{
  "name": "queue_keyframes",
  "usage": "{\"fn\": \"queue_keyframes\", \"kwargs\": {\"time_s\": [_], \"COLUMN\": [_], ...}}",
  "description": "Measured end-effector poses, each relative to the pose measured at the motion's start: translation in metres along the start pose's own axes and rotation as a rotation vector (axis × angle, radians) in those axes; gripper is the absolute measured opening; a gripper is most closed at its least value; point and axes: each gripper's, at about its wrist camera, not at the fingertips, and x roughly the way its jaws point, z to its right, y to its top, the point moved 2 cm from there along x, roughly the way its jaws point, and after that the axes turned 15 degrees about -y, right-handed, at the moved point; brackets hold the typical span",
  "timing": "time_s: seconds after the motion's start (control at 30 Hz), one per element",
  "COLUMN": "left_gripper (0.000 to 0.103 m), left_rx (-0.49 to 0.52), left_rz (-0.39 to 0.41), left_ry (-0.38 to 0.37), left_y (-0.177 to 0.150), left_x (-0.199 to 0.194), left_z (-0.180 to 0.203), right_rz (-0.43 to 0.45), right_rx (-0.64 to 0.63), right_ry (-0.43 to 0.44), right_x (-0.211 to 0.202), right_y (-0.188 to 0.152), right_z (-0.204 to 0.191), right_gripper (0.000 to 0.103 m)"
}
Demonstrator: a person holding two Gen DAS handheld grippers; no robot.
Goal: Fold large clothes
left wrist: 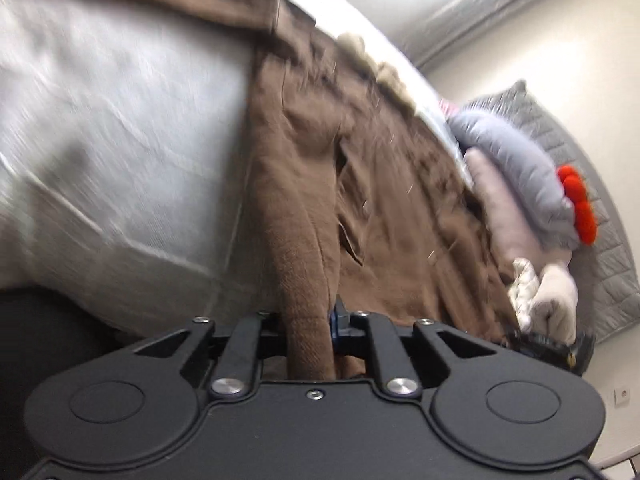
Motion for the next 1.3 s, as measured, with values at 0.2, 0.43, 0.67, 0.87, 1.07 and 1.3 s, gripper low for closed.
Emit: {"fn": "queue_keyframes", "kwargs": {"time_s": [0.2, 0.43, 0.67, 0.87, 1.07, 1.3], "left_gripper": [0.014, 0.056, 0.089, 0.089, 0.089, 0.089], "left_rx": [0.077, 0.179, 0.318, 0.266, 0.238, 0.038], "left_rz": [-0.120, -0.124, 0.057, 0.098, 0.196, 0.423], "left_ry": [0.174, 0.276, 0.245, 0.269, 0.444, 0.548], "left_y": [-0.010, -0.005, 0.042, 0.085, 0.131, 0.203], "left_x": [0.014, 0.014, 0.018, 0.064, 0.036, -0.020], "left_z": [-0.016, -0.005, 0.011, -0.018, -0.063, -0.149], "right_rz": [-0.038, -0.024, 0.123, 0.132, 0.074, 0.086], "right_rx": [-0.059, -0.081, -0.201, -0.278, -0.272, -0.233], "right_ry": [-0.166, -0.243, -0.206, -0.182, -0.203, -0.243], "right_x": [-0.009, 0.000, 0.004, 0.062, 0.082, 0.056], "right_y": [-0.012, -0.010, 0.021, 0.047, 0.039, 0.049], "right_z": [0.025, 0.026, -0.023, -0.061, -0.038, -0.037], "right_gripper": [0.010, 0.050, 0.074, 0.074, 0.073, 0.089]}}
